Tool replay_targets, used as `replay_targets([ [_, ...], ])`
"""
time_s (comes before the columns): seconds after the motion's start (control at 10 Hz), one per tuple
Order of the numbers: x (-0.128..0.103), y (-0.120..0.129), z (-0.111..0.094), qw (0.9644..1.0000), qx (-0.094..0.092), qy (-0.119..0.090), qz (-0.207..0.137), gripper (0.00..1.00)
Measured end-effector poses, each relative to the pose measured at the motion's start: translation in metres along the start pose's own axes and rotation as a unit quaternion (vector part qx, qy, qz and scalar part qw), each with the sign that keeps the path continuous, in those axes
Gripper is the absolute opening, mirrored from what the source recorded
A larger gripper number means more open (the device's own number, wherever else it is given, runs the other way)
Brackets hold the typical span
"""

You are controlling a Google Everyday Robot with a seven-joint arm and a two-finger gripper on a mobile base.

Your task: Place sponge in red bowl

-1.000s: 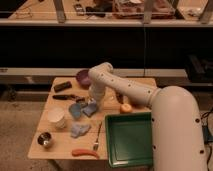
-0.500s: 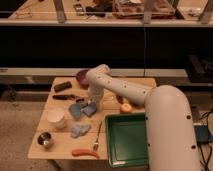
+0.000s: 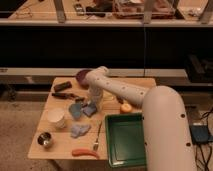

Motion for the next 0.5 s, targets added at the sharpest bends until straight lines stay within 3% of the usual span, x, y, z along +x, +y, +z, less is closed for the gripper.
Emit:
replay_targets([
  [0.3,0.0009,0.0003,0.0084,1.0000,-0.003,-0.002,0.001,0.46],
  [0.5,0.0003,-0.0006,0.0099,1.0000,-0.004,-0.002,0.001,0.24],
])
